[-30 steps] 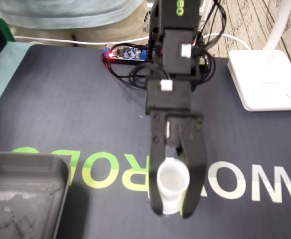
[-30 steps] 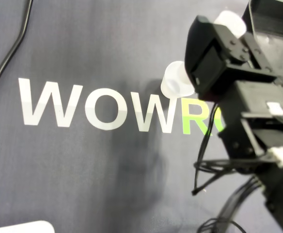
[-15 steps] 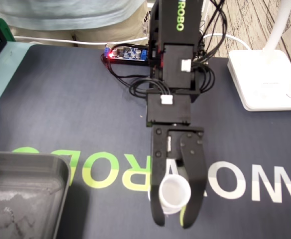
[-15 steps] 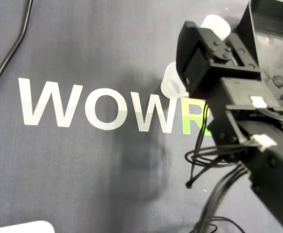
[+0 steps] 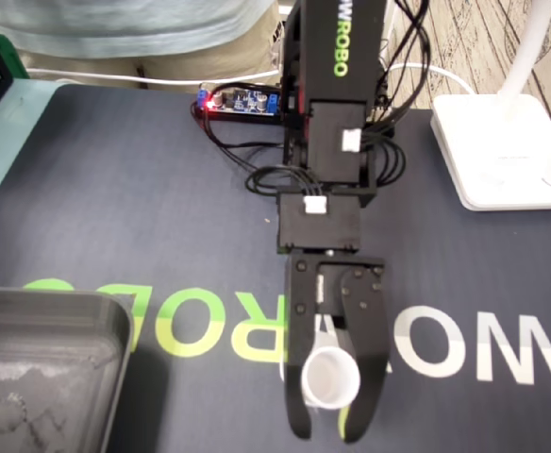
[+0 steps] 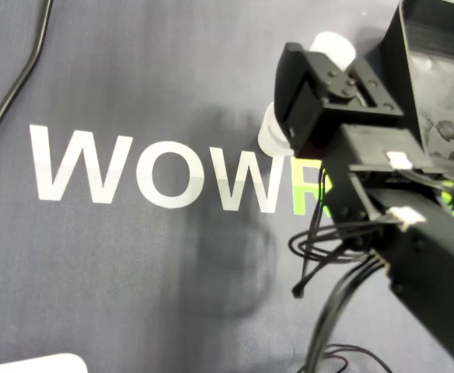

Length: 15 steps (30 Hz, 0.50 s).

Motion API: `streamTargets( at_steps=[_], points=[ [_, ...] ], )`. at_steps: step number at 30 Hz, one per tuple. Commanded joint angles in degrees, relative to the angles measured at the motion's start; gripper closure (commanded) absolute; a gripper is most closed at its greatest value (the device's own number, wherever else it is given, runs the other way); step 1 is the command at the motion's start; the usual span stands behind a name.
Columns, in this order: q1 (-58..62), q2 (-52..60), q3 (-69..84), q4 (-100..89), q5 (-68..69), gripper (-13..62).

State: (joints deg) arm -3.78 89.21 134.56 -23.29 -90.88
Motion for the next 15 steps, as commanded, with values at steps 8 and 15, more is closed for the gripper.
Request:
streamTargets(
  at_steps=[8, 15],
  points=[
    [0.0, -2.2, 0.4, -7.6, -0.8, 47.6],
    [-0.2, -3.4, 0.4, -8.1, -0.8, 39.6]
  ],
)
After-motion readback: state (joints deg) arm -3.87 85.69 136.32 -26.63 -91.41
